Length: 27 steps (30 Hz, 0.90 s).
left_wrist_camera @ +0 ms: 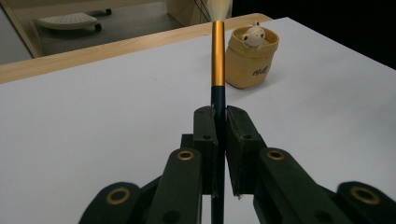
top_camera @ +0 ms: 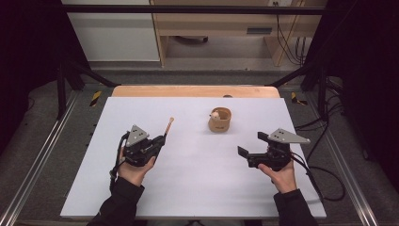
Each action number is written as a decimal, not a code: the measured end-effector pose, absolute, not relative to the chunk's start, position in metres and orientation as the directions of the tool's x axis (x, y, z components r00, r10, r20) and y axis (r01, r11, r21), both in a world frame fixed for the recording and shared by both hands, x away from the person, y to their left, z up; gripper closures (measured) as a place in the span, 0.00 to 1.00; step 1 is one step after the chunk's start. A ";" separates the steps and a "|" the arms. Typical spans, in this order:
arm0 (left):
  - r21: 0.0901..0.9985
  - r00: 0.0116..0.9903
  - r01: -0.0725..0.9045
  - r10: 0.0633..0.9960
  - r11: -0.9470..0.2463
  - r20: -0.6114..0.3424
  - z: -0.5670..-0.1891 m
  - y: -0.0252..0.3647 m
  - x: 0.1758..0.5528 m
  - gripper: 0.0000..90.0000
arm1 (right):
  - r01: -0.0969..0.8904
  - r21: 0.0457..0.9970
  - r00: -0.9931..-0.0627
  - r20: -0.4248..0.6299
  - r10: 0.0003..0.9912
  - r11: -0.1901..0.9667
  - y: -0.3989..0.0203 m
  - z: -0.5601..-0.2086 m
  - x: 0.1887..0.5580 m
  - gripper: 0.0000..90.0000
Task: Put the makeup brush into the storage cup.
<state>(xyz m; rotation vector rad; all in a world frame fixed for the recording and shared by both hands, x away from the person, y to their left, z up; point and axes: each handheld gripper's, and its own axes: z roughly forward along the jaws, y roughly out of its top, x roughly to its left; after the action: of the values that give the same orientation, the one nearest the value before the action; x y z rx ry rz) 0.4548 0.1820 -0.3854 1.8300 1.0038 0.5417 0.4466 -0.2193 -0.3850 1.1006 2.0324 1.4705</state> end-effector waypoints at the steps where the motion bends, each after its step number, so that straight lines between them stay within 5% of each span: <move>1: 0.889 0.566 0.403 0.822 -0.216 -0.057 -0.385 0.182 0.455 0.92 | 0.363 0.923 -0.609 0.128 0.783 0.131 -0.218 -0.385 0.447 0.04; 27: 0.914 0.570 0.375 0.816 -0.154 -0.096 -0.375 0.165 0.457 0.93 | 0.355 0.932 -0.610 0.176 0.773 0.068 -0.196 -0.361 0.457 0.06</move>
<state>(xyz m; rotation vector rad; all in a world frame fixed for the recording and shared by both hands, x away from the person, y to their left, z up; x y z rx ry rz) 0.4573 0.1645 -0.3745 1.7559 0.9875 0.5263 0.4575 -0.1955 -0.3607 1.1237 1.9855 1.5574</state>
